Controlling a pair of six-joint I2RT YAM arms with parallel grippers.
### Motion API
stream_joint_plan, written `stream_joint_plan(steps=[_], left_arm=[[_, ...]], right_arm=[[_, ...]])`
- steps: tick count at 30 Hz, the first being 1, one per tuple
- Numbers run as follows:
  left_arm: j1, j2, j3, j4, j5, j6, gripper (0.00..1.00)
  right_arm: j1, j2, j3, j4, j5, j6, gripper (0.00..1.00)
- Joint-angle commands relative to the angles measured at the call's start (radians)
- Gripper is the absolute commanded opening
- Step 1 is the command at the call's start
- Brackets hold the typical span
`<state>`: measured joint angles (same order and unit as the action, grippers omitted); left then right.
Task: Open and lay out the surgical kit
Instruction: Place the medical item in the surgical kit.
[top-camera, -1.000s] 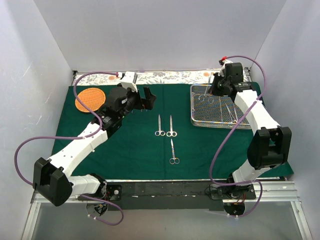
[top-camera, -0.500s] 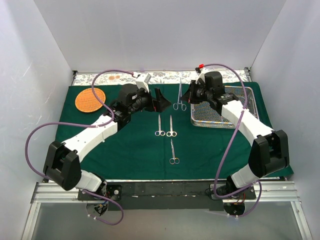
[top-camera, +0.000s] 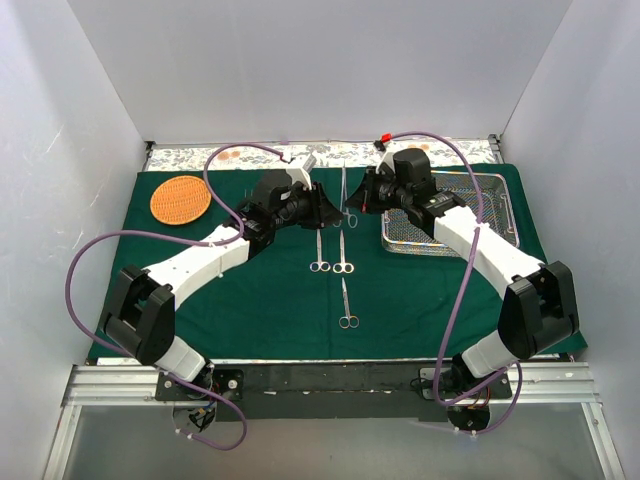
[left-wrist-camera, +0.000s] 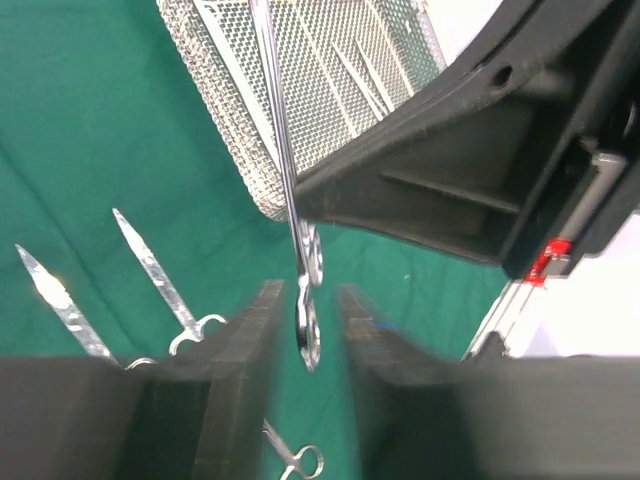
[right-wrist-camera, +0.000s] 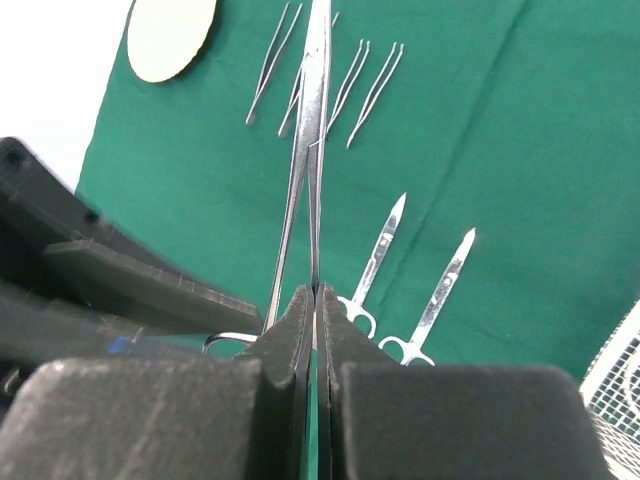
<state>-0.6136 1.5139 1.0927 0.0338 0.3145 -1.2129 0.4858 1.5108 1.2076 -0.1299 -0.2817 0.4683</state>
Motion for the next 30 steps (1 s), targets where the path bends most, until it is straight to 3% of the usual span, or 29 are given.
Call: stream_joint_plan(steps=[1,3,7,9,10,18,22,30], left_arm=[[-0.009,-0.014,0.035,-0.020,-0.028,0.000,0.13],[-0.009,-0.026,0.023,-0.026,-0.051,-0.002,0.00],[-0.008,-0.055,0.003,-0.070,-0.086,0.026,0.00],[0.000,-0.069,-0.002,-0.100,-0.100,0.056,0.00],[0.005,-0.087,-0.013,-0.126,-0.104,0.064,0.00],[0.227,-0.210,-0.119,-0.276,0.078,0.113,0.00],[0.290,-0.241,-0.162,-0.428,0.155,0.171,0.00],[0.416,-0.173,-0.227,-0.569,0.218,0.202,0.00]], right_arm=[[0.019,-0.035,0.000,0.062,0.016,0.003,0.01],[0.028,-0.034,0.003,0.064,0.015,0.001,0.01],[0.033,-0.029,0.003,0.062,-0.005,-0.007,0.05],[0.033,-0.032,-0.002,0.065,-0.014,-0.017,0.18],[0.034,-0.035,-0.005,0.067,-0.020,-0.019,0.30],[0.028,-0.061,-0.034,0.012,0.053,-0.088,0.70],[0.013,-0.086,-0.054,-0.025,0.156,-0.138,0.79],[-0.029,-0.116,-0.097,-0.054,0.217,-0.184,0.79]])
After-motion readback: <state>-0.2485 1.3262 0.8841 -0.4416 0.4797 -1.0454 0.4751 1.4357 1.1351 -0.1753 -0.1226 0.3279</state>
